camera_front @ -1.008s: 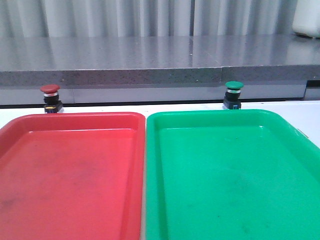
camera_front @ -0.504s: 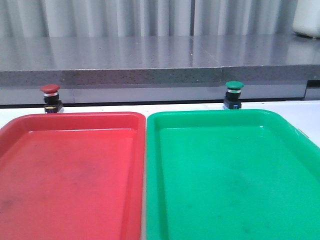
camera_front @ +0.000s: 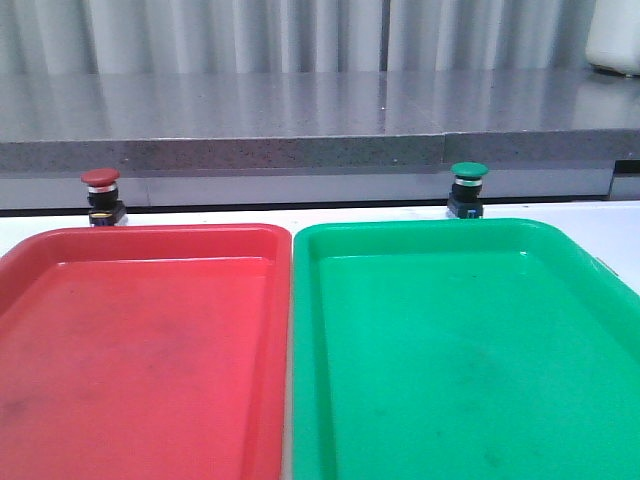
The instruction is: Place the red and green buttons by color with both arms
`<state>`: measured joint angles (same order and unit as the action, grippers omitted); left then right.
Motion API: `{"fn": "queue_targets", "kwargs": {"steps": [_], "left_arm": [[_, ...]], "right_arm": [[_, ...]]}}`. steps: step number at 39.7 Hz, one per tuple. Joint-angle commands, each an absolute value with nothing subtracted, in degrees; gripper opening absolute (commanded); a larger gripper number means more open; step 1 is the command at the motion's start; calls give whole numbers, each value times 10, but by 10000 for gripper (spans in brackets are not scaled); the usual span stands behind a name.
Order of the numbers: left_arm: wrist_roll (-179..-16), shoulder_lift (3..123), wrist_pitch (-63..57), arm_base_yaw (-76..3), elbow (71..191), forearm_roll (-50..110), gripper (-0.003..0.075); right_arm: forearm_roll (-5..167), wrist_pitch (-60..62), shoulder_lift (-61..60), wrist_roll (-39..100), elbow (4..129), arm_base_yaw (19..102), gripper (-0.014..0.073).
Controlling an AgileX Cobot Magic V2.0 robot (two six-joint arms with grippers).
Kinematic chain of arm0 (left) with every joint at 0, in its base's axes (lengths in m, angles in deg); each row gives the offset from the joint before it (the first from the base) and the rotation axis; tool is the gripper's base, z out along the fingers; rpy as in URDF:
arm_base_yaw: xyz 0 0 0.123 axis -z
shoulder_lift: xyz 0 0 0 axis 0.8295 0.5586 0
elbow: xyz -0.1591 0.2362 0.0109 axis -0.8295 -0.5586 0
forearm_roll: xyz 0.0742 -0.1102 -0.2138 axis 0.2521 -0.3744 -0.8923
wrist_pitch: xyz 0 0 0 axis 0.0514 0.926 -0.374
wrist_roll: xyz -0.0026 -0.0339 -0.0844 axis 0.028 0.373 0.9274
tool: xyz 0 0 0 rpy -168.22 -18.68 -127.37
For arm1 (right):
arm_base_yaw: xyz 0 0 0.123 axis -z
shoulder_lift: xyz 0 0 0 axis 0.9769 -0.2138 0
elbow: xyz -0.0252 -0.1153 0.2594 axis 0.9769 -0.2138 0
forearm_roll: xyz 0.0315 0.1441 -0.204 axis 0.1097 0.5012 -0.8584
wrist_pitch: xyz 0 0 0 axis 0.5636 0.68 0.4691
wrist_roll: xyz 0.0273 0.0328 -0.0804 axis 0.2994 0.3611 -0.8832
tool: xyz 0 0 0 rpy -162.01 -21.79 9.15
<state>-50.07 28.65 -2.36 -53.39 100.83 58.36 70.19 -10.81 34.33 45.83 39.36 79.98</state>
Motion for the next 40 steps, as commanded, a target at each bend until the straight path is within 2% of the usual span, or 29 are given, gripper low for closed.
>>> {"fn": "queue_targets", "kwargs": {"steps": [1,9,13,21,30,40], "left_arm": [[-498,294,-70,-534,1031,585,680],[-498,316,-100,-534,1033,585,680],[-498,371,-99,-534,1050,585,680],[-498,543,-70,-527,1138,585,680],[-499,742,-45,-476,1257,585,680],[-499,953,105,-467,1451,585,680]], "right_arm": [[703,-66,336,457,414,803,633],[703,-66,336,457,414,803,633],[703,-66,336,457,414,803,633],[703,-66,336,457,414,803,633],[703,-66,336,457,414,803,633],[703,-66,336,457,414,803,633]]}}
